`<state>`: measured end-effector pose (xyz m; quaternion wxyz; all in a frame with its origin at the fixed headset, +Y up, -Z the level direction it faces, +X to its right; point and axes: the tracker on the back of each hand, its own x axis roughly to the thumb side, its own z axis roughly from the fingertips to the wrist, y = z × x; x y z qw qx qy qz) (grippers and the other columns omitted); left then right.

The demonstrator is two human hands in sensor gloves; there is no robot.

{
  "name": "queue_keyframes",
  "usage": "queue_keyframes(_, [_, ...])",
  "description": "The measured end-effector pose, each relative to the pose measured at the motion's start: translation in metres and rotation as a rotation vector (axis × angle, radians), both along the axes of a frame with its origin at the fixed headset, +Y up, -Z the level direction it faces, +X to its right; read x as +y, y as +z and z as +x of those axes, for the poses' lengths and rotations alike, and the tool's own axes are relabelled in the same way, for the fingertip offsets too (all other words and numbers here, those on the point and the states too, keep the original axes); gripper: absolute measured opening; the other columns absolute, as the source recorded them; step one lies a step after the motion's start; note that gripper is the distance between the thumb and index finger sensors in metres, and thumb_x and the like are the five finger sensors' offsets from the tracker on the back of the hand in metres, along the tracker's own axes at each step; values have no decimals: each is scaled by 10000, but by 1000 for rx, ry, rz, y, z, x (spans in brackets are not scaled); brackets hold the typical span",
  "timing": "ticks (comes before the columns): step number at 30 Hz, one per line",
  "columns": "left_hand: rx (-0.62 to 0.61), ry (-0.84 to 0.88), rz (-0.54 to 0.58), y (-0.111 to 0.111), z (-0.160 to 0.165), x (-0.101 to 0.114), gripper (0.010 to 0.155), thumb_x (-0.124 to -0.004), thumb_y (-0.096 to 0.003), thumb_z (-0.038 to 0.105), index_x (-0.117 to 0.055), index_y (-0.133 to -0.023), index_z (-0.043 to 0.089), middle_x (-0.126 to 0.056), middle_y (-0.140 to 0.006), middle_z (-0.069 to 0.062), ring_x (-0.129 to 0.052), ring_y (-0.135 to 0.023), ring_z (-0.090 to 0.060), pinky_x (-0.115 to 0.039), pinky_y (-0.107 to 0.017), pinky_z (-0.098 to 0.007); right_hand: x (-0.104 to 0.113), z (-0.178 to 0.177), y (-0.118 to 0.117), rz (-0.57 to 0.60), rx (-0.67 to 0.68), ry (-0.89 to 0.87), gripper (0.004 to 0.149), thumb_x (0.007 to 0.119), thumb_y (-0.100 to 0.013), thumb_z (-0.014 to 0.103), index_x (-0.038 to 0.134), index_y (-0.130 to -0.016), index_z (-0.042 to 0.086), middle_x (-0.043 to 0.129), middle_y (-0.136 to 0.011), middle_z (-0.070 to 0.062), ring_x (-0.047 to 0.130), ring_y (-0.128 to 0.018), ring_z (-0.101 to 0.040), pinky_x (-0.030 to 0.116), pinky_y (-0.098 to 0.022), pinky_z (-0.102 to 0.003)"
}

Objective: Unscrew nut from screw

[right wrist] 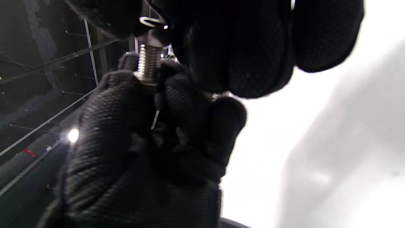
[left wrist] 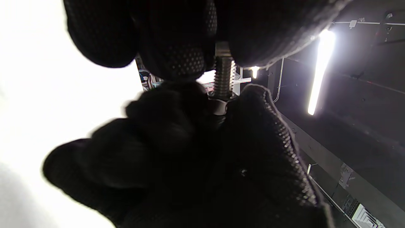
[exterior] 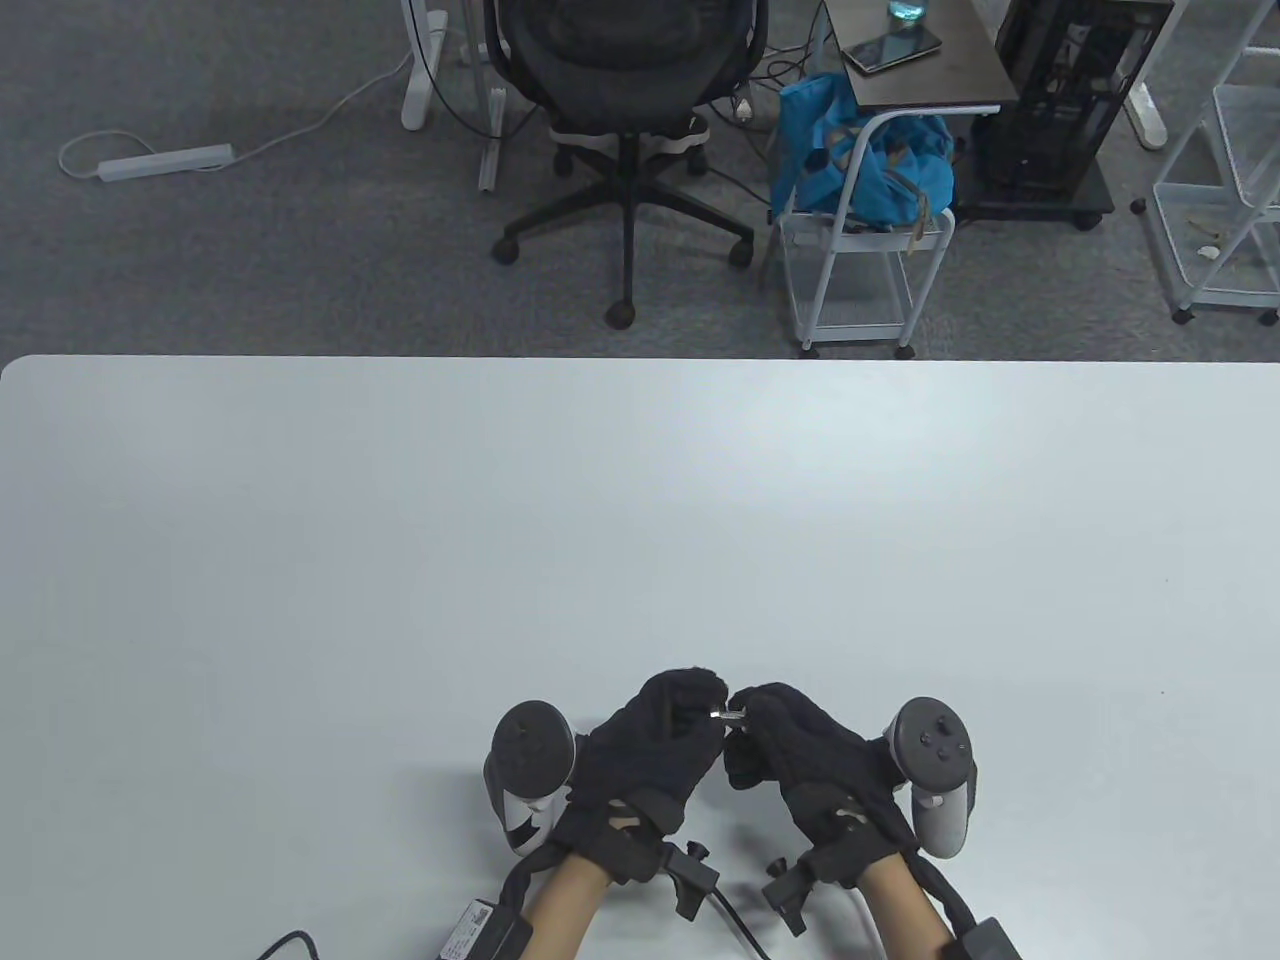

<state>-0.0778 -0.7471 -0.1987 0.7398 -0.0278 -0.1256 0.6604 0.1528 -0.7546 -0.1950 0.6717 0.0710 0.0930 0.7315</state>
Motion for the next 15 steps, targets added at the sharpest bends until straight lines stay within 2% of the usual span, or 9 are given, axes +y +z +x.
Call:
queue_keyframes(5, [-10,-23,-6,0,1,-2,501,-856,-476,387,-796,-946,222,-916,-825,-136,-998,-518,-233,-845,-506,-549,8,1,-1,89,-18,14,528,732,-561,398,678,-964,60,914,-667,-108,949,-508,-311,787,-514,-585])
queue_keyframes(12, [-7,-15,-5,0,1,-2,498,-843,-476,404,-805,-930,204,-935,-795,-125,-1005,-488,-226,-854,-489,-542,13,2,0,138,-34,45,502,744,-554,386,700,-962,97,918,-685,-117,950,-531,-321,783,-529,-590])
queue_keyframes(15, [0,-8,-9,0,0,-2,495,-843,-474,400,-800,-928,209,-928,-801,-125,-1002,-493,-224,-853,-492,-541,15,1,1,153,-25,30,482,771,-550,352,698,-991,173,844,-823,-134,900,-663,-372,742,-568,-616])
